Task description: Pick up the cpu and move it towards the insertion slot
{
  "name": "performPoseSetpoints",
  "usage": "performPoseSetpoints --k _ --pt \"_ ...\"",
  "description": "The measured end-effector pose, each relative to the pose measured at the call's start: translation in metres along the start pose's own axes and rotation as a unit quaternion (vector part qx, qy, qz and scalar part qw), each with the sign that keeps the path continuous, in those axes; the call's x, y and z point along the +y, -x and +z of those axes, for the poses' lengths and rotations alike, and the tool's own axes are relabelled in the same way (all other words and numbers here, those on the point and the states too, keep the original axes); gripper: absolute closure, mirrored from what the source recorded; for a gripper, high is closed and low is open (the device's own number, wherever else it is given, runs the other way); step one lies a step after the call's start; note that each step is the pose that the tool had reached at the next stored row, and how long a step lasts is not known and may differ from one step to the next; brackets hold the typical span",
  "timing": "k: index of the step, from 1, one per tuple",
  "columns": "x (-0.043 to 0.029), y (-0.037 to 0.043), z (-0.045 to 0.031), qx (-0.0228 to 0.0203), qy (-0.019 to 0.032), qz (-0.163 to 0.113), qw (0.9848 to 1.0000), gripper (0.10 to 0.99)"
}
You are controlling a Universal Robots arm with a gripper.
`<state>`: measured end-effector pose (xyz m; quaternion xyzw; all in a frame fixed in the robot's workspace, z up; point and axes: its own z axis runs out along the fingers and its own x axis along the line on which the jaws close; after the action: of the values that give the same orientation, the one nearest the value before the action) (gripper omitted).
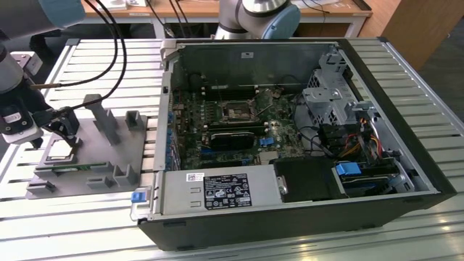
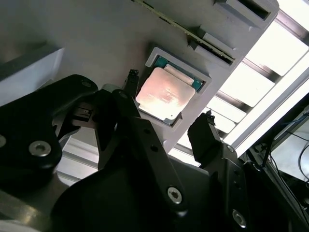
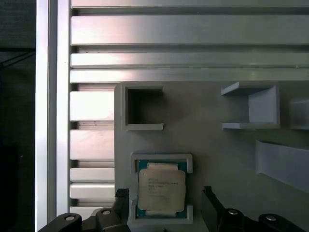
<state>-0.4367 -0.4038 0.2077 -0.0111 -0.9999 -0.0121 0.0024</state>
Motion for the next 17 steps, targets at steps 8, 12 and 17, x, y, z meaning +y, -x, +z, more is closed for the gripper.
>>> performPoseSetpoints --k 8,12,17 --pt "-0.0002 0.0 0.0091 0.0 0.0 0.002 1.0 0.341" --pt "-0.0003 0.0 0.0133 0.0 0.0 0.002 1.0 0.341" --pt "-0.0004 0.0001 0.0176 0.0 0.0 0.001 1.0 0.341"
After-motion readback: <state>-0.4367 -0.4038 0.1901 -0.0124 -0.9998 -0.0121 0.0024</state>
